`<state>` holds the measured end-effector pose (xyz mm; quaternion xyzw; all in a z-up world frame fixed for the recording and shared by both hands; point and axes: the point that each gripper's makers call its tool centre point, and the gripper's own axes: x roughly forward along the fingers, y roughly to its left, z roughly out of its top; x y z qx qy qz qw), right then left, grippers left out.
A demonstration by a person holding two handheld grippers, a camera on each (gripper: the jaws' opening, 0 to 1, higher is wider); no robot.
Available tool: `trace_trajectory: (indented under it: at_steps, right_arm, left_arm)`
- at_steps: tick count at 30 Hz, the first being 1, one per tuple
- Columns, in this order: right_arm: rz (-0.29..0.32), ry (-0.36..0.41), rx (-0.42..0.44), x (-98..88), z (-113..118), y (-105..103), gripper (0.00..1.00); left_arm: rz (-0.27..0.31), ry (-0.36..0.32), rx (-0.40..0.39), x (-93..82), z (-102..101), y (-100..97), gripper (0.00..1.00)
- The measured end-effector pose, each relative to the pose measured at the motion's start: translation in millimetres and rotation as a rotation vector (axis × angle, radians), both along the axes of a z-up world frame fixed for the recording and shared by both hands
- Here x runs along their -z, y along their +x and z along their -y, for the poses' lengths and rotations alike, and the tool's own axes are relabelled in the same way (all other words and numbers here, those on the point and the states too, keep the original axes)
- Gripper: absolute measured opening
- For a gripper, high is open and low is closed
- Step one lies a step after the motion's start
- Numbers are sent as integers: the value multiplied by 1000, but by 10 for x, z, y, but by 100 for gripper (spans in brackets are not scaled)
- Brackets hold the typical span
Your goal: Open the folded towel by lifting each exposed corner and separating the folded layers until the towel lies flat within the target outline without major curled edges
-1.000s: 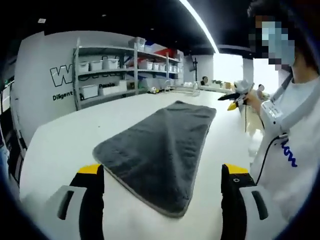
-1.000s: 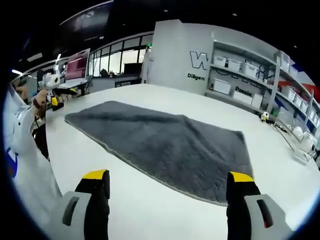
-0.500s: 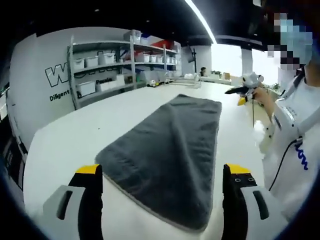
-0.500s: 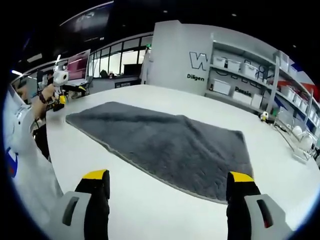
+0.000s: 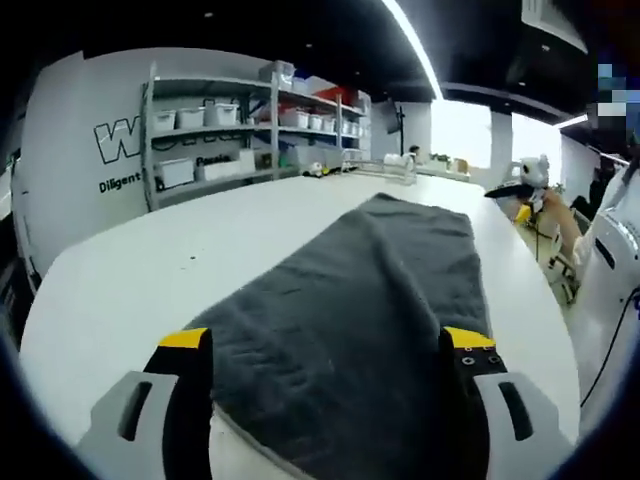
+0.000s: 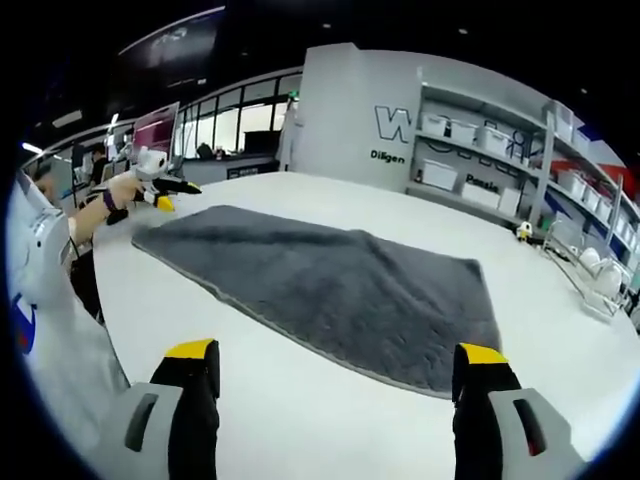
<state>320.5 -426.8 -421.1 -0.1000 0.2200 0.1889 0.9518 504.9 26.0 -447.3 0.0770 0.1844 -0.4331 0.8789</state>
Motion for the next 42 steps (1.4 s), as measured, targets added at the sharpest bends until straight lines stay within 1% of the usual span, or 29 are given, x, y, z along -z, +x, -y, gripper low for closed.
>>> trace_trajectory:
  at_steps: [2,6,9,11,13,14,16,17,19,20,21,22,25,32,42]
  right_arm:
    - [1,2,1,2,7,-3,99]
    - [-3,2,6,12,20,-1,99]
    - [-7,3,4,17,24,2,99]
    - [-10,1,3,21,20,5,99]
    - [-14,-2,2,21,22,14,99]
    - [-14,-2,3,18,19,19,99]
    - [-12,-1,3,9,13,27,99]
    - [-10,-1,2,5,7,32,99]
    - [-9,0,2,4,-1,36,99]
    - [-9,0,1,5,-6,37,99]
    - [-11,-1,-1,10,-14,35,99]
    - [-12,-1,-1,11,-15,34,99]
    - [-14,-2,2,15,-14,16,99]
    - [-16,2,20,20,41,-22,99]
    - [-12,13,35,20,144,-105,99]
  left_arm:
    - [2,0,2,52,41,77,92]
    - [12,11,24,119,93,150,92]
    - [-23,24,60,222,112,148,91]
    - [-25,24,74,259,117,143,91]
    - [-57,43,101,366,109,119,91]
    - [-71,60,102,423,83,129,91]
    - [-81,92,94,516,29,174,90]
    - [-57,93,104,508,23,193,90]
    - [-63,87,102,498,6,226,89]
    - [-59,97,104,504,-4,245,89]
    - [-37,140,111,532,-45,279,90]
    - [-46,118,109,523,-24,285,90]
    - [-45,125,118,525,-55,335,91]
    - [-39,114,141,523,-118,473,90]
    - [-40,120,231,516,-231,776,89]
